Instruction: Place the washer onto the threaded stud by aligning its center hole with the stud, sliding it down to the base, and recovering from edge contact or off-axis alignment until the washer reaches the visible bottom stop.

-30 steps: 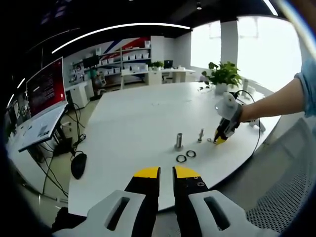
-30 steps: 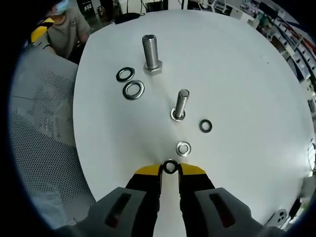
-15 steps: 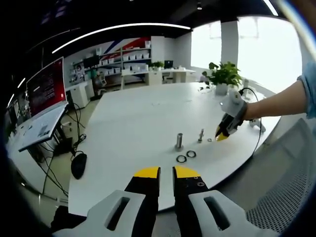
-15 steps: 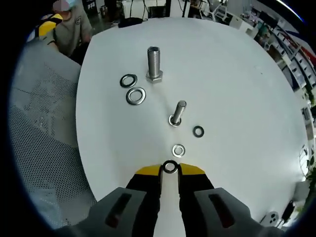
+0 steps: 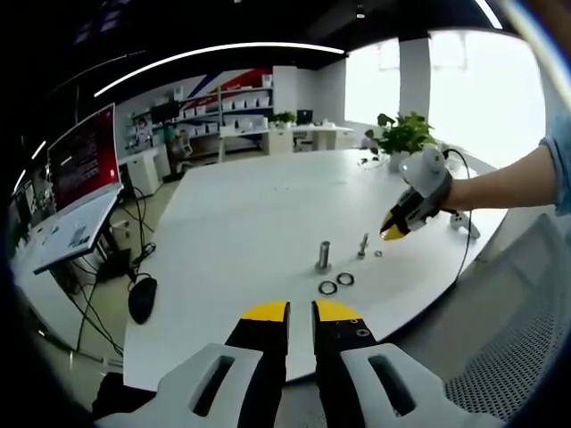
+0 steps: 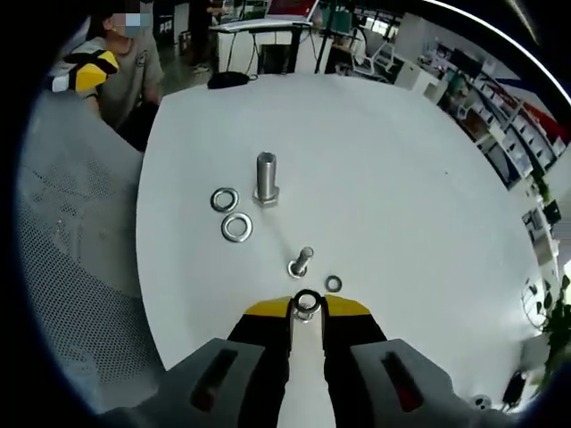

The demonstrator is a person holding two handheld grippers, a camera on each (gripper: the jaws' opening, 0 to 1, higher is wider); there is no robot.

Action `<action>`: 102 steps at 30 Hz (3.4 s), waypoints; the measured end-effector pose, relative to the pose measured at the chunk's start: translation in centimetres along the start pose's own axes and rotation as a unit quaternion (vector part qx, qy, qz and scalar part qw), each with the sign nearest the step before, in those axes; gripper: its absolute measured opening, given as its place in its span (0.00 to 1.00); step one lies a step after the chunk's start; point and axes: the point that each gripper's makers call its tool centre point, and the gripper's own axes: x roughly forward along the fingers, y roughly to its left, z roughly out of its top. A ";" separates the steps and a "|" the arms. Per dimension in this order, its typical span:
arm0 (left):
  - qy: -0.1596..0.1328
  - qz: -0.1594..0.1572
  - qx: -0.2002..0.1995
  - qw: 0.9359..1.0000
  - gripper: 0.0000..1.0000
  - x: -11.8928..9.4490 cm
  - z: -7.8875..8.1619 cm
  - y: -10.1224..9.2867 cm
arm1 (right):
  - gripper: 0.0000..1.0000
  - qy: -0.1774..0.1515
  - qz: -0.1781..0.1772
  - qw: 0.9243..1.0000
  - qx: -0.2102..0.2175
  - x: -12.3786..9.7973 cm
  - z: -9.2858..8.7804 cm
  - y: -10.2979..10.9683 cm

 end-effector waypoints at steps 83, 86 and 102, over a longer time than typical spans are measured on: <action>-0.001 -0.004 -0.002 1.000 0.07 0.0 0.0 0.0 | 0.19 0.083 0.039 0.996 -0.007 2.8 -2.7 -0.2; -0.003 -0.003 -0.003 1.000 0.07 0.0 0.1 0.0 | 0.19 0.079 0.038 0.996 0.019 2.3 -3.6 -0.2; -0.008 -0.003 -0.002 1.000 0.07 0.0 0.2 0.0 | 0.18 0.124 0.072 0.988 0.065 1.4 -8.6 2.6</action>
